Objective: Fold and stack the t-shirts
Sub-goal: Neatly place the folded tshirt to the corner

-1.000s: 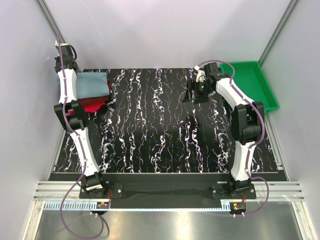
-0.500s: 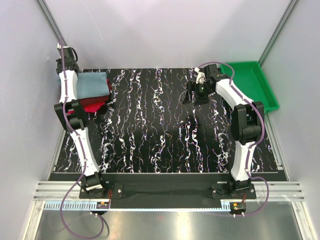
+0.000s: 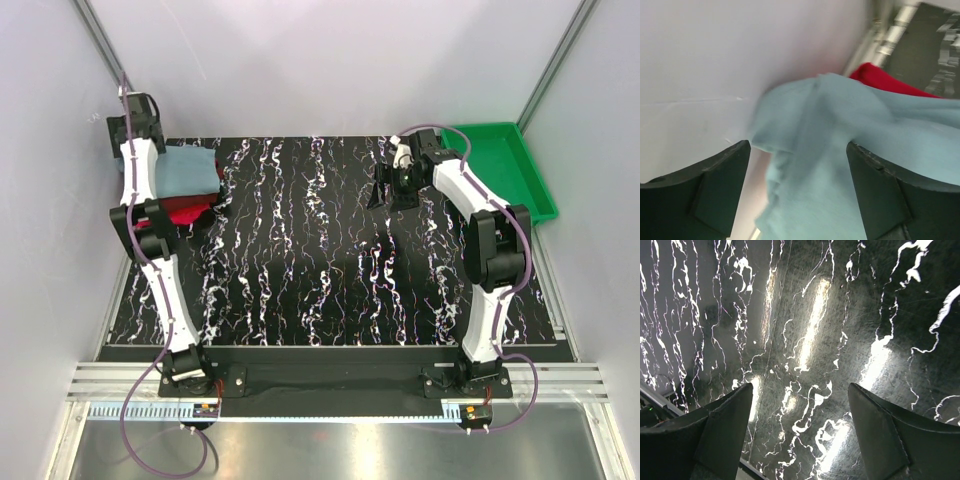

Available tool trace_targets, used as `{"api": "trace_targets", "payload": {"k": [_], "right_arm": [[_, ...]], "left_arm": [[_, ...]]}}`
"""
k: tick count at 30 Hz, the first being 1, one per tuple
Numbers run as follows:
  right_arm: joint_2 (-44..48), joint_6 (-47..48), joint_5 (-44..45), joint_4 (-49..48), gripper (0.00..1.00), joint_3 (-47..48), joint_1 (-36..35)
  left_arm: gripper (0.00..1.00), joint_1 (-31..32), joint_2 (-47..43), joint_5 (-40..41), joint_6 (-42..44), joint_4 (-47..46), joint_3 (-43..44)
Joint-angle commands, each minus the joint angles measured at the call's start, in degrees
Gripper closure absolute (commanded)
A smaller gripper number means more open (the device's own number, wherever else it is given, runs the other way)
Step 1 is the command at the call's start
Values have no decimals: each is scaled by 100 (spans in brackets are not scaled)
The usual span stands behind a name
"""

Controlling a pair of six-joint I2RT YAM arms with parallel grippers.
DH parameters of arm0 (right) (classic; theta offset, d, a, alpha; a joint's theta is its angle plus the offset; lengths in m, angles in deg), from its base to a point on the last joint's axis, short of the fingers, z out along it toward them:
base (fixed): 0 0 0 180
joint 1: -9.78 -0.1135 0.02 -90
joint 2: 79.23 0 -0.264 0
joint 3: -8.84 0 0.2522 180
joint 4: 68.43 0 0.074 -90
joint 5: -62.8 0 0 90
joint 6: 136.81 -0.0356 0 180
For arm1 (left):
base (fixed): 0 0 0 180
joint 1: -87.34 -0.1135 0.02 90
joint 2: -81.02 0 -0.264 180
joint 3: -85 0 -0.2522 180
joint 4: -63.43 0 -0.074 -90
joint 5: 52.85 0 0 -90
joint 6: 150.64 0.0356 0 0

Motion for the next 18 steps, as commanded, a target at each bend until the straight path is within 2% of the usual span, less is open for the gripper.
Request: {"api": "trace_targets", "payload": {"k": [1,7,9,12,13,14,18], "right_arm": [[465,106,219,-198,15,50,-49],[482,159,729,-339,11,375,-23],[500,168,1183,-444,10,472,-23],[561,290,1809,-629,5,533,-5],[588,308,2019,-707,0,603,3],[588,326,2378,-752,0,656,47],[553,300,2952,-963,0,1016,310]], "left_arm": [[14,383,-874,-433,-294,-55,234],[12,1042,-1524,-881,-320,-20,208],[12,1253,-1813,-1057,-417,41,-46],[11,1482,-2104,-1584,-618,226,-687],[6,1526,-2174,-1864,-723,278,-1089],[1,1535,-2227,-2015,-733,305,-1276],[1,1561,-2639,-2629,-980,262,-2103]]}}
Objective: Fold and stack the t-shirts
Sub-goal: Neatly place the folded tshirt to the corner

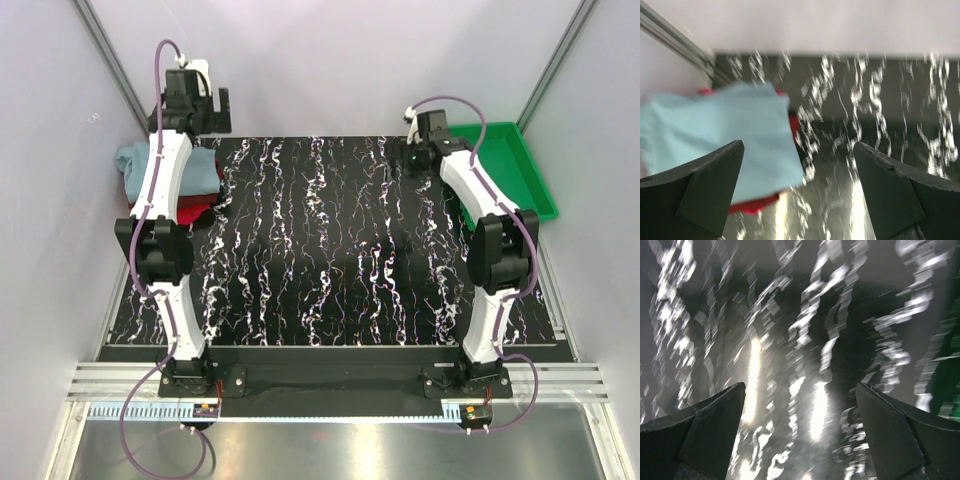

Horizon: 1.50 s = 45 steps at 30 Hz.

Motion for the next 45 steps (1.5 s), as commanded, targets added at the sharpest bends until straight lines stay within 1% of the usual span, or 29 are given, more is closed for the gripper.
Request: {"api": "trace_targets", "payload": {"k": [1,3,4,5,7,13,15,19,24,27,31,32,34,39,45], "right_arm": [[352,33,1012,-517,0,657,276],[299,-63,1582,-649,0,817,320],[281,-125,1828,-745,0,966,329],[272,-187,2257,-798,0,1011,320],[299,-231,2567,-904,0,1116,320],[465,-125,2682,-887,1,1143,312],[527,-134,2657,-887,0,1108,320],[703,-108,2691,-939,0,889,312],[738,-38,2700,-992,0,809,320],[756,-55,2665,-966,0,861,320],[799,-73,2657,-931,0,818,311],[808,-64,2657,-922,0,783,311],[887,-55,2665,-939,0,660,311],[1002,76,2771,-1062,0,387,311],[1055,112,2806,-1089,0,387,311]], "left_arm": [[1,-121,-197,-712,-208,67,-663],[1,-122,-355,-773,-146,58,-814],[1,0,-399,-800,-50,75,-919],[1,45,-487,-774,55,75,-955],[1,159,-540,-660,222,58,-1016],[1,239,-470,-809,232,110,-622],[1,283,-374,-678,258,137,-446],[1,554,-373,-563,521,128,-357],[1,792,-505,-563,478,119,-393],[1,950,-479,-554,460,119,-270],[1,1021,-426,-563,355,111,-59],[1,1039,-435,-389,364,84,-24],[1,1091,-452,-370,390,75,56],[1,1153,-514,-343,364,67,73],[1,1188,-532,-387,241,32,99]]}}
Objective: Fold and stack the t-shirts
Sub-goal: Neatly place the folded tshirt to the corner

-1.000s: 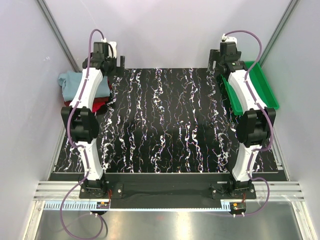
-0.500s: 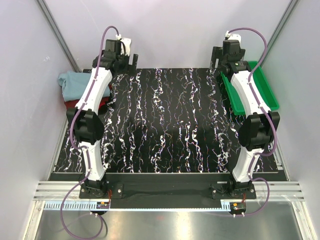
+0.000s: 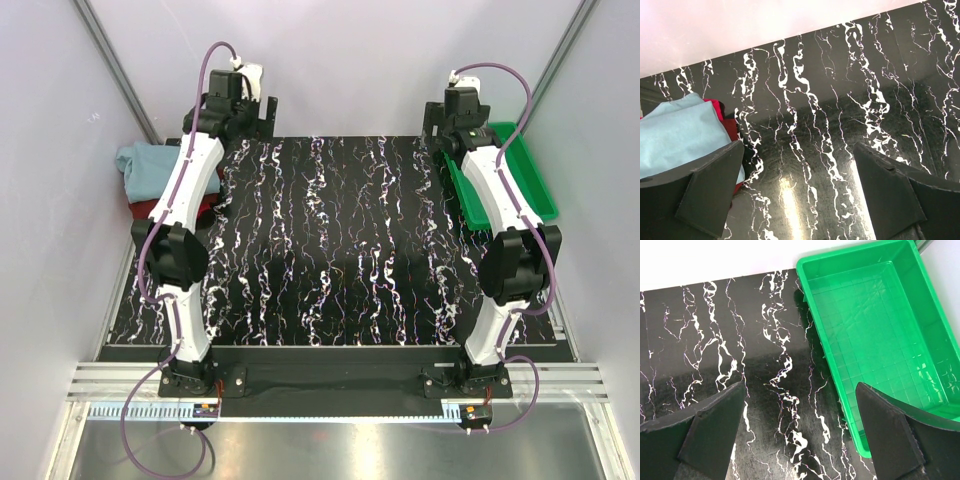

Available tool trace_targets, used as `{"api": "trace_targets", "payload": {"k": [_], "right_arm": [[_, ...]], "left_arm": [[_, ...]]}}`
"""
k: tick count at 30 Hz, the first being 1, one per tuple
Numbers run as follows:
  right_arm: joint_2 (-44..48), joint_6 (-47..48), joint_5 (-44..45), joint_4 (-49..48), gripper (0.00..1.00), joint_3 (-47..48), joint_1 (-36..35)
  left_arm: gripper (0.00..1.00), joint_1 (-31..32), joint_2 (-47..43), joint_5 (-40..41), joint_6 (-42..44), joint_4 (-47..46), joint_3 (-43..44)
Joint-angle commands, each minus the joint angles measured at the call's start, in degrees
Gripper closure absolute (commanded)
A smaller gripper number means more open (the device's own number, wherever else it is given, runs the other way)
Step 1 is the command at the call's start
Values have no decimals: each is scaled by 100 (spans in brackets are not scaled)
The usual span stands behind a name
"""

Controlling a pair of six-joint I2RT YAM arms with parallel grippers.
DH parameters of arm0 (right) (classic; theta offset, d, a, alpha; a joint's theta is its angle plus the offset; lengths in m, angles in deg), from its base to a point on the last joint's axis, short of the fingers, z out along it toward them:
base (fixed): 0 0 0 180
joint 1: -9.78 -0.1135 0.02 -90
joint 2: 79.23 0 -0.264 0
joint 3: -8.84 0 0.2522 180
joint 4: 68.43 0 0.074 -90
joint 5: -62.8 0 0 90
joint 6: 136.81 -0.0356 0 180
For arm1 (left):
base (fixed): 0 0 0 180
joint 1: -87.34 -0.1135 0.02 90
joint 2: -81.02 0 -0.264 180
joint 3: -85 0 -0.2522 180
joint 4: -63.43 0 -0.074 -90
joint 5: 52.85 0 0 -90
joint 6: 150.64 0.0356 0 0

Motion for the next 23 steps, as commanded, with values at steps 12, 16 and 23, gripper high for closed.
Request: {"api": "trace_targets", "payload": {"k": [12,16,23], "right_arm": [[421,110,170,-322,0,-39,-47],[403,83,100,-287,0,-31,-47],[421,92,21,-260,0,-31,-56]], "left_arm": [[1,153,-322,182,-17,-244,253],[1,153,-348,208,-8,-253,253],[1,161,-348,190,-8,-253,288]]}}
